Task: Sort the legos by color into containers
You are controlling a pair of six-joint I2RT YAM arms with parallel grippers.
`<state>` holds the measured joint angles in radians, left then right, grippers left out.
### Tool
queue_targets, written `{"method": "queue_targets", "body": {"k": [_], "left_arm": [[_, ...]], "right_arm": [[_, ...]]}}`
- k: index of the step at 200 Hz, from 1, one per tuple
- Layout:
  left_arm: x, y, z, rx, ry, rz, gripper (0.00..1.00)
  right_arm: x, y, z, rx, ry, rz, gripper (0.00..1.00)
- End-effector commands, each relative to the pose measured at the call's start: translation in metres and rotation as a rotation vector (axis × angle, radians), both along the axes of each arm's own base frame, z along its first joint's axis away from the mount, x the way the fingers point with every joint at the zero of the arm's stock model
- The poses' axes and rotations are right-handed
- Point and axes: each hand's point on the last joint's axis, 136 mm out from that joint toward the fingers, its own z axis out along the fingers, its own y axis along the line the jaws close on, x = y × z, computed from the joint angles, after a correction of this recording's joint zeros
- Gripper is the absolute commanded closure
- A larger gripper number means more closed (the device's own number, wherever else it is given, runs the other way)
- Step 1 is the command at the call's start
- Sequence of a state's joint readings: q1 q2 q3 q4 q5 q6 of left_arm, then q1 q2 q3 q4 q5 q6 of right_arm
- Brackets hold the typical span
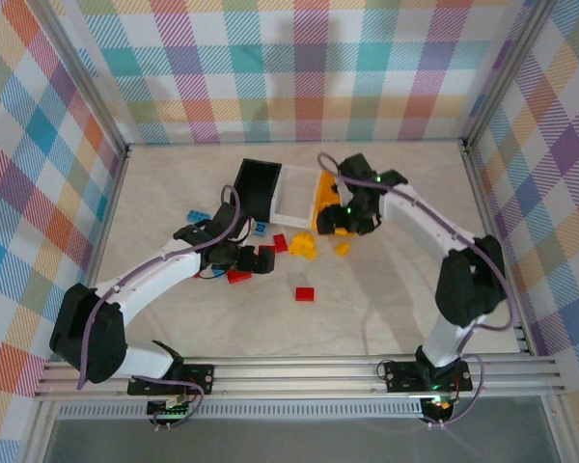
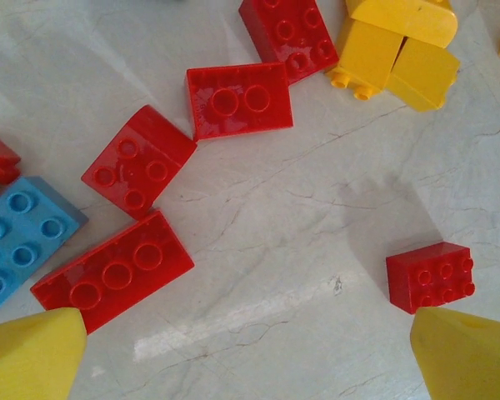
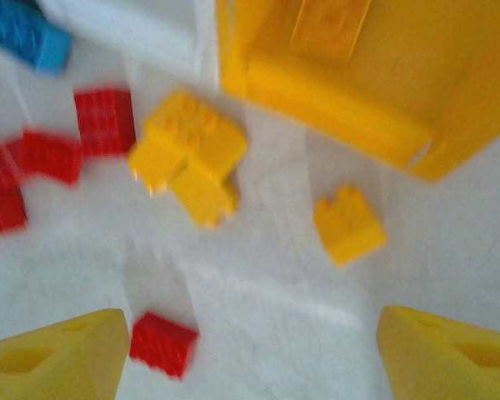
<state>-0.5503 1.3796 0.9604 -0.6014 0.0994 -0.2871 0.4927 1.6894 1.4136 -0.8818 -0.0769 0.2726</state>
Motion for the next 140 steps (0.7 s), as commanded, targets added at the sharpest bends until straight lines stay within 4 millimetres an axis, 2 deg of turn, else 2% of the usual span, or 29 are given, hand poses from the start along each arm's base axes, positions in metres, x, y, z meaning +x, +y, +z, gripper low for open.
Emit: {"method": "queue_targets", "body": {"k": [1,17,42,65,101,140], "left_arm": [[0.006,-0.005,0.006,-0.022,-0.013,-0.025,0.0],[0.007,-0.003,0.004,-0.022,-0.007,-0.024,0.0],[0.008,-0.002,0.004,-0.025,-0.002,-0.024,0.0],[0.007,0.001,0.004,-0.019,0.003,-0.025,0.0],[0.005,0.009,0.005,-0.014,-0.001,-0.013,0.0],[0.0,0.018,0.005,-0.012,-0.003,0.009,0.0]], "right_arm": [[-0.019,-0.016,-0.037,-0.087,0.021,0.013,0.16],[-0.025,-0.024,-0.055,-0.124,0.05,-0.002,0.11],[-0.02,-0.018,-0.073,-0.124,0.101,-0.045,0.11],[-0.007,-0.008,-0.076,-0.08,0.13,-0.181,0.12],[0.005,-0.014,-0.087,-0.095,0.165,-0.436,0.19],[0.018,-0.024,-0.089,-0.162,0.129,-0.514,0.23]]}}
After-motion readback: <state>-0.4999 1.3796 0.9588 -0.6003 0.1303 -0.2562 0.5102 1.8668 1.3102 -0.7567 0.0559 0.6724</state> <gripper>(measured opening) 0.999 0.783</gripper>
